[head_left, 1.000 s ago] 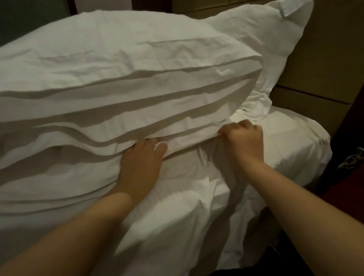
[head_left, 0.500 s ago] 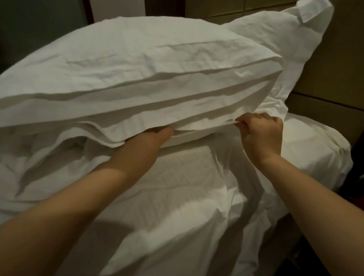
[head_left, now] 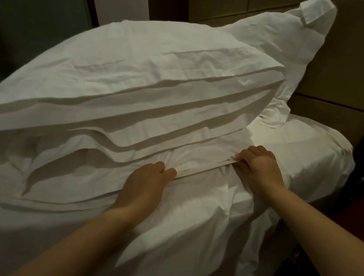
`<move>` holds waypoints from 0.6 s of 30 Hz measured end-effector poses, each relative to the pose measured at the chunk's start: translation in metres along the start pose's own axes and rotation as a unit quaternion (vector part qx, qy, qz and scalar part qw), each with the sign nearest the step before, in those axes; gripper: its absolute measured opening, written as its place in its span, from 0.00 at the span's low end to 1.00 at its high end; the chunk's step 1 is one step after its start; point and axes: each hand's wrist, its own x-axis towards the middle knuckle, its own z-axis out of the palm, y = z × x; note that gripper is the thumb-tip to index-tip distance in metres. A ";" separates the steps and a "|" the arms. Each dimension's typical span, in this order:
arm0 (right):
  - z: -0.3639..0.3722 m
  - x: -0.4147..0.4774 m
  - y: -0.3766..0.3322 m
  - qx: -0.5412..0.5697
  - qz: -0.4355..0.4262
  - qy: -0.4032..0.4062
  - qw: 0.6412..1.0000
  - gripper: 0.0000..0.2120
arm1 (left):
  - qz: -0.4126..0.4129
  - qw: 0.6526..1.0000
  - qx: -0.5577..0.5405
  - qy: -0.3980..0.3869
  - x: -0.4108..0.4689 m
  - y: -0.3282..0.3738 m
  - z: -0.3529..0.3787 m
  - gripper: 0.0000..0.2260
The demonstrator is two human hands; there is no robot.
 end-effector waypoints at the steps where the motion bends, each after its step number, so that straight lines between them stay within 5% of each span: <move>1: 0.000 0.001 0.000 -0.002 0.001 -0.003 1.000 0.07 | 0.002 1.000 -0.015 0.001 -0.001 0.000 0.000 0.12; 7: -0.004 0.000 -0.006 0.078 0.016 -0.072 0.994 0.14 | -0.021 0.998 -0.064 0.007 -0.008 -0.003 0.004 0.11; 11: -0.007 0.005 -0.019 0.118 0.036 -0.050 0.991 0.18 | -0.030 0.996 -0.065 0.047 -0.012 0.006 0.001 0.14; 14: -0.003 0.009 -0.025 0.086 0.038 -0.060 0.994 0.11 | 0.013 0.997 -0.017 0.068 -0.013 0.007 0.000 0.16; 18: 0.005 0.012 -0.028 -0.009 -0.033 -0.052 0.998 0.12 | -0.073 0.993 0.026 0.084 -0.007 0.008 -0.006 0.13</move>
